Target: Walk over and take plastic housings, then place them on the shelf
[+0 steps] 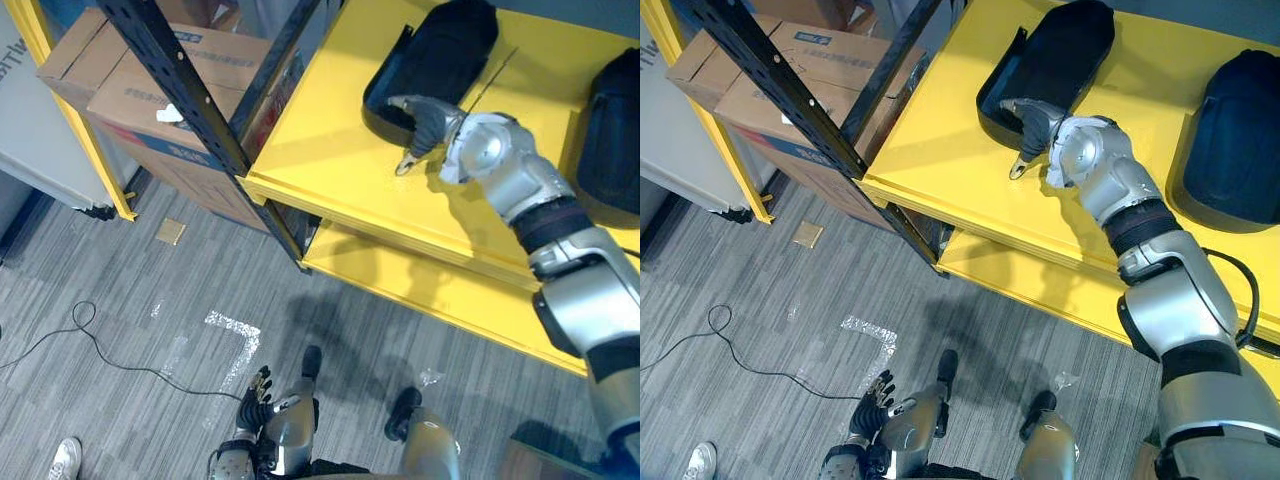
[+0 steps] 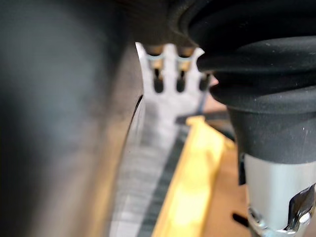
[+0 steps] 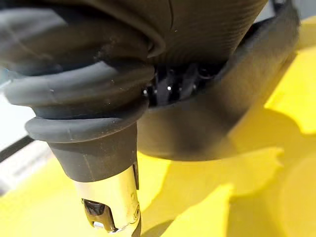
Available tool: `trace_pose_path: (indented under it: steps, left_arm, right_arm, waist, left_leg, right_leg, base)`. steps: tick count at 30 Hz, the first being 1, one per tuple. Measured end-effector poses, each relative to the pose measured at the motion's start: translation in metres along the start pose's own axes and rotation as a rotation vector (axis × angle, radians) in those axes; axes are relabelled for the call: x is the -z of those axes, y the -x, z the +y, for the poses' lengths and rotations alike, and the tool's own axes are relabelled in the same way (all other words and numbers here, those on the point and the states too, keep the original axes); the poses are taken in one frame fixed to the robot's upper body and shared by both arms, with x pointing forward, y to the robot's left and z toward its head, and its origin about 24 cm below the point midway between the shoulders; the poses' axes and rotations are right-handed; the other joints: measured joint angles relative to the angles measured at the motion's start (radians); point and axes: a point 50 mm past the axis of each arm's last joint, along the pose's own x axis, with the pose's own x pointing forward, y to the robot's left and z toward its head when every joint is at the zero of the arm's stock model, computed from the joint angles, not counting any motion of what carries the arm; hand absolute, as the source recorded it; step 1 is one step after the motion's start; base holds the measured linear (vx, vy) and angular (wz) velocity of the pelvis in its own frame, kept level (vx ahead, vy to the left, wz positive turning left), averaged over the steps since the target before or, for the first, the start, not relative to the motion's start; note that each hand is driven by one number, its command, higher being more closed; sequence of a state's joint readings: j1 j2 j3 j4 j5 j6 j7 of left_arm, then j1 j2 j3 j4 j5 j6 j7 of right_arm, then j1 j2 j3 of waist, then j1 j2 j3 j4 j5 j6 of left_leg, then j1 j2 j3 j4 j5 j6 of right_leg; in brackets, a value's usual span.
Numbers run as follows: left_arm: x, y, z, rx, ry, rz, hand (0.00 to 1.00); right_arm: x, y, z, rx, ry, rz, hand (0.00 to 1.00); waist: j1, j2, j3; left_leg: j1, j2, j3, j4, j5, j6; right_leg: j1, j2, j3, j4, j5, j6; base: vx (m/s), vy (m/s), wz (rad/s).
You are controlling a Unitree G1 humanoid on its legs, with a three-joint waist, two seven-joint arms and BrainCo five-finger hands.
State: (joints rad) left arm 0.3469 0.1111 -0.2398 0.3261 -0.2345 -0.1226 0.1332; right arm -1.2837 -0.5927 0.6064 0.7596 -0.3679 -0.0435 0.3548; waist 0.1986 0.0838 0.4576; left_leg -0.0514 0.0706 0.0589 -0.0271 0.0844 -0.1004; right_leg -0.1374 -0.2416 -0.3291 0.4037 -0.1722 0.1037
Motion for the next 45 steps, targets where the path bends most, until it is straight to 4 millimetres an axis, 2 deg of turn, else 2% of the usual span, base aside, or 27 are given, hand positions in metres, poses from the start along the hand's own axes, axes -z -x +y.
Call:
trace_pose_path:
  steps: [12,21,26,32,39,43,45]
  left_arm:
    - [0.003,0.000,0.001,0.003,-0.006,0.029,0.00]
    - [0.003,0.000,0.002,0.007,-0.008,0.034,0.00]
    - [0.002,0.002,0.005,0.012,-0.010,0.029,0.00]
    - [0.001,0.002,0.006,0.013,-0.025,0.025,0.00]
    - [-0.002,0.001,0.015,-0.004,-0.041,0.014,0.00]
    - [-0.002,0.000,0.019,-0.020,-0.047,0.016,0.00]
    - [-0.003,0.000,0.019,-0.019,-0.048,0.014,0.00]
  right_arm:
    - [0.003,0.006,-0.001,-0.058,0.034,0.001,0.00]
    - [0.005,0.010,0.002,-0.087,0.058,-0.026,0.00]
    - [-0.001,0.013,0.012,-0.142,0.088,-0.093,0.00]
    - [-0.008,0.015,0.023,-0.189,0.106,-0.138,0.00]
    - [-0.015,0.014,0.035,-0.234,0.132,-0.162,0.00]
    - [-0.015,0.012,0.041,-0.204,0.135,-0.156,0.00]
    - [-0.014,0.010,0.044,-0.129,0.155,-0.132,0.00]
  waist:
    - [-0.020,-0.001,0.000]
    - [-0.021,-0.006,0.000]
    - [-0.021,-0.026,-0.005]
    - [-0.021,-0.036,-0.009]
    - [-0.020,-0.067,-0.027]
    - [-0.020,-0.080,-0.035]
    - [-0.019,-0.082,-0.037]
  left_leg:
    - [0.016,0.013,0.021,-0.004,0.000,-0.001]
    - [0.018,0.015,0.034,-0.004,0.000,0.000]
    - [0.018,0.015,0.035,-0.005,0.000,0.000]
    - [0.023,0.016,0.035,-0.005,0.000,0.000]
    - [0.021,0.017,0.035,-0.006,0.000,0.000]
    - [0.018,0.017,0.034,-0.006,0.000,0.000]
    - [0.015,0.018,0.033,-0.005,0.000,0.000]
  right_leg:
    - [0.002,0.016,0.018,-0.004,0.004,-0.003]
    - [0.001,0.020,0.027,-0.015,0.016,-0.004]
    - [0.002,0.020,0.028,-0.020,0.019,-0.004]
    - [0.018,0.025,0.027,-0.042,0.031,-0.001]
    - [0.018,0.026,0.025,-0.050,0.033,0.000]
    - [0.017,0.028,0.024,-0.053,0.036,0.000]
    - [0.018,0.031,0.024,-0.060,0.042,0.000]
  base:
    - [0.01,0.000,-0.06]
    - [0.00,0.006,-0.03]
    - [0.00,0.000,0.00]
    - [0.00,0.000,0.00]
    - [0.00,0.000,0.00]
    - [0.00,0.000,0.00]
    - [0.00,0.000,0.00]
